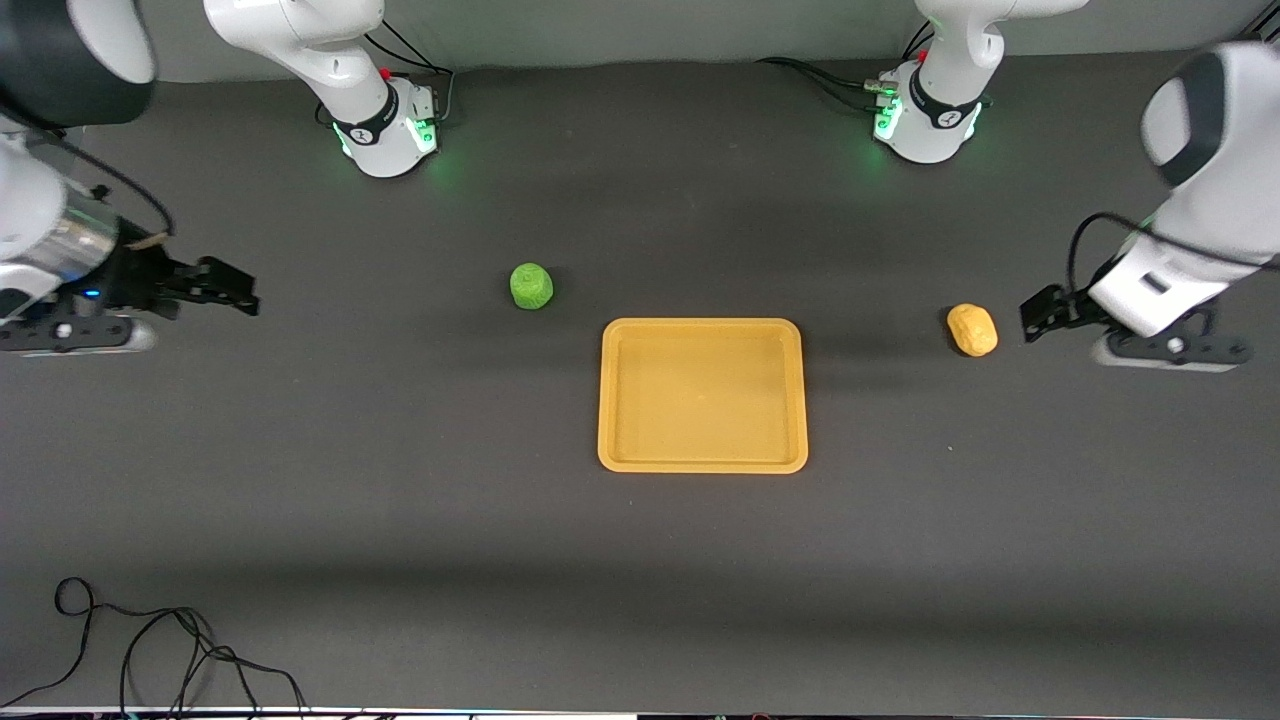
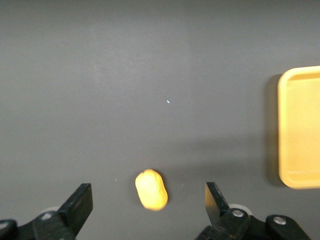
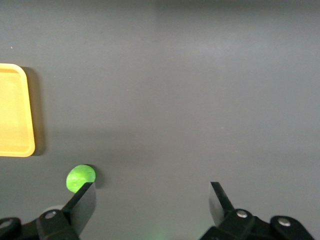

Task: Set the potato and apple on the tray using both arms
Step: 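Grasp the yellow potato with the left gripper while the right gripper approaches the apple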

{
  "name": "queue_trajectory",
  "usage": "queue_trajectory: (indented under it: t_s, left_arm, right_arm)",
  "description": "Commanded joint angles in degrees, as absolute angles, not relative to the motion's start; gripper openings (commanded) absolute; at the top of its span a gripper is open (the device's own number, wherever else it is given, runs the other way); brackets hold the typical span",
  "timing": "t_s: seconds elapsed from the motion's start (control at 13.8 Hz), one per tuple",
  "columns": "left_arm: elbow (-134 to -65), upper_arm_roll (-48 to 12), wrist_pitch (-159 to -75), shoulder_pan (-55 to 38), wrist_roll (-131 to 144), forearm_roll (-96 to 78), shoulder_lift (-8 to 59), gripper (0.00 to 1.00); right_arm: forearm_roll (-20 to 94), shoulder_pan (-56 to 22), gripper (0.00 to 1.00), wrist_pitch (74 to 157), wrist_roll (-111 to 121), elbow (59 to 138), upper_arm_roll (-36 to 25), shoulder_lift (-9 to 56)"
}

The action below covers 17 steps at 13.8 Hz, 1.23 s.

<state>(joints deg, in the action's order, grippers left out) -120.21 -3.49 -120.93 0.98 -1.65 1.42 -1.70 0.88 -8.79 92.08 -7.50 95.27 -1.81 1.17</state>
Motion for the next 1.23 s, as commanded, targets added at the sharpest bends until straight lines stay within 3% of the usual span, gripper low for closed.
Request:
queue_trajectory:
  t_s: [0.0, 0.29, 0.51, 0.72, 0.94, 1.01, 1.09, 1.16]
  left_arm:
    - [-131.7, -3.0, -130.9, 1.8, -2.5, 2.4, 0.2, 1.00]
    - [-132.7, -2.9, -132.3, 2.8, -1.2, 2.4, 10.5, 1.00]
    - [-133.3, -2.8, -132.4, 4.7, 1.4, 2.4, 11.8, 1.00]
    - [-137.0, -2.9, -138.7, 6.2, 2.7, 2.4, 14.1, 1.00]
    - [-137.3, -2.9, -138.3, 6.2, 3.1, 1.9, 16.2, 0.94]
    - [-137.5, -2.9, -137.7, 6.1, 3.0, 1.9, 16.1, 0.86]
    - [-137.7, -2.9, -137.2, 5.8, 3.1, 1.9, 15.8, 0.62]
    - [-137.4, -2.9, -136.4, 5.7, 3.1, 1.9, 15.4, 0.45]
  right_arm:
    - [1.8, -12.5, 1.00, 96.4, -13.2, 103.2, -2.1, -4.3]
    - [1.8, -24.6, 1.00, 100.1, -30.6, 109.6, -2.2, -7.3]
    - [1.6, -35.0, 1.00, 104.0, -41.7, 113.1, -2.2, -7.3]
    - [1.5, -39.9, 1.00, 108.1, -44.5, 119.9, -2.2, -10.4]
    - [1.5, -42.3, 1.00, 110.7, -44.6, 127.3, -2.0, -15.0]
    - [1.5, -43.3, 1.00, 110.7, -45.8, 127.7, -2.0, -15.0]
    - [1.4, -44.2, 1.00, 111.0, -46.7, 129.0, -2.0, -15.1]
    - [1.4, -45.0, 1.00, 111.7, -46.7, 130.4, -2.1, -15.6]
